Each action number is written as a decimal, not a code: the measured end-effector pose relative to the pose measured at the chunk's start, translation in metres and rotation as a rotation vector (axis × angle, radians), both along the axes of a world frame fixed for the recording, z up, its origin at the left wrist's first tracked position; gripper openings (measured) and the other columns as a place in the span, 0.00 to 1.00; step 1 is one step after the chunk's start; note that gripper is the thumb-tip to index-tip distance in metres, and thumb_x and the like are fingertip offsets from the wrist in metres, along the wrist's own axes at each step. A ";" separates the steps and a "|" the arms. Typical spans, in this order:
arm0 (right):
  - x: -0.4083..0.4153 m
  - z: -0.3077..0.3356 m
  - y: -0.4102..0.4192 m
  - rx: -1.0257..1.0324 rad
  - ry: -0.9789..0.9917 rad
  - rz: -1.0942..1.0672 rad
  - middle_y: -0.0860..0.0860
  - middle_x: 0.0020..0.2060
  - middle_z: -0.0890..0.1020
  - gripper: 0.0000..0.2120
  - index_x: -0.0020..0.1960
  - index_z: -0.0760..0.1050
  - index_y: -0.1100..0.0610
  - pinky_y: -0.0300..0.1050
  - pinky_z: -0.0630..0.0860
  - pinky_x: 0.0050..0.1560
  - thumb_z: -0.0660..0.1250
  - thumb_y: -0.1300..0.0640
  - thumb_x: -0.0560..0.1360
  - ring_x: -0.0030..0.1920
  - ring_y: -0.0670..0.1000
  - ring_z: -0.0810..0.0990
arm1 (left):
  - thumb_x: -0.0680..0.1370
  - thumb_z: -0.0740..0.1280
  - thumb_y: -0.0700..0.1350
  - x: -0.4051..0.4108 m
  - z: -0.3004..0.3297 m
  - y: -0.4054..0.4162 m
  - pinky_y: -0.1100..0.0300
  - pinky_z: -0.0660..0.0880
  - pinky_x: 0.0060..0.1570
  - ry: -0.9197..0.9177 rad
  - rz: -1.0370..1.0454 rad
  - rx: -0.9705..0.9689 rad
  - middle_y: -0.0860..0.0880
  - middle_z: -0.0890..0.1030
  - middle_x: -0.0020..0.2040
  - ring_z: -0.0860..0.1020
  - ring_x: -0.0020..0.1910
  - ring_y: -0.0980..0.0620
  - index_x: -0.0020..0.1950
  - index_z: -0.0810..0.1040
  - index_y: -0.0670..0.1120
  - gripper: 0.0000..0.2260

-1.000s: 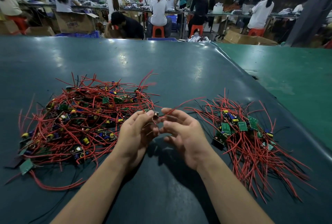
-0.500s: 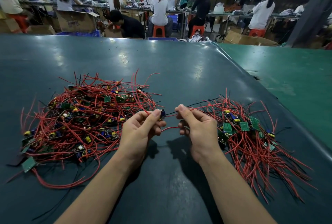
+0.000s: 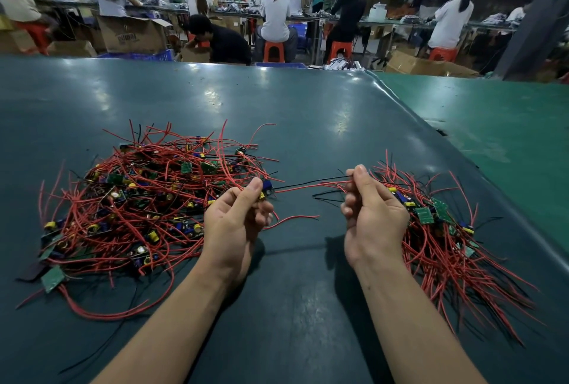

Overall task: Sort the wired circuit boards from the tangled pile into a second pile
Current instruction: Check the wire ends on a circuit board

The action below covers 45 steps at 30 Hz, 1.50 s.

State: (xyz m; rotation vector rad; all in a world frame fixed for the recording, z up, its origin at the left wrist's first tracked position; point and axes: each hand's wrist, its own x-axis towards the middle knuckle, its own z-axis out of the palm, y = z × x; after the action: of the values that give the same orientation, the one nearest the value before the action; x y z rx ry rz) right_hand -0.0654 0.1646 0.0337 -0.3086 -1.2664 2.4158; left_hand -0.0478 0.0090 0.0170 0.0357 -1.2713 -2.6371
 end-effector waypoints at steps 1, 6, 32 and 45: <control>0.000 0.000 0.001 -0.023 0.000 0.002 0.49 0.29 0.79 0.09 0.39 0.82 0.59 0.34 0.67 0.23 0.70 0.59 0.77 0.25 0.43 0.71 | 0.70 0.71 0.45 0.001 0.000 0.000 0.63 0.70 0.30 0.001 0.000 0.003 0.50 0.75 0.28 0.73 0.26 0.56 0.40 0.71 0.45 0.09; 0.005 0.003 -0.005 0.005 -0.070 0.306 0.49 0.29 0.77 0.17 0.45 0.82 0.61 0.33 0.66 0.22 0.71 0.46 0.70 0.25 0.43 0.71 | 0.69 0.71 0.46 -0.001 0.004 -0.002 0.64 0.70 0.30 -0.022 0.012 0.062 0.49 0.75 0.29 0.72 0.25 0.57 0.43 0.74 0.43 0.09; 0.003 -0.004 0.000 0.476 0.072 -0.032 0.45 0.25 0.73 0.10 0.39 0.80 0.53 0.44 0.65 0.29 0.69 0.53 0.78 0.28 0.49 0.68 | 0.76 0.72 0.48 0.001 -0.007 -0.010 0.62 0.76 0.42 0.256 0.454 -0.546 0.53 0.84 0.45 0.82 0.43 0.56 0.45 0.77 0.44 0.09; 0.028 -0.012 -0.031 0.785 0.371 0.329 0.46 0.35 0.77 0.11 0.55 0.80 0.51 0.39 0.71 0.32 0.64 0.58 0.75 0.33 0.43 0.74 | 0.71 0.75 0.39 0.010 -0.010 -0.009 0.40 0.77 0.47 0.545 0.679 -1.137 0.45 0.81 0.49 0.81 0.50 0.43 0.47 0.77 0.39 0.10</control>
State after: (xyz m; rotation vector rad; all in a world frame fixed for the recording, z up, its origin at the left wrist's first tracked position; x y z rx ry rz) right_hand -0.0374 0.1334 0.0214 0.5770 -2.0357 1.8587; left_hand -0.0377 -0.0004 0.0069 -0.3324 -1.8645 -1.0281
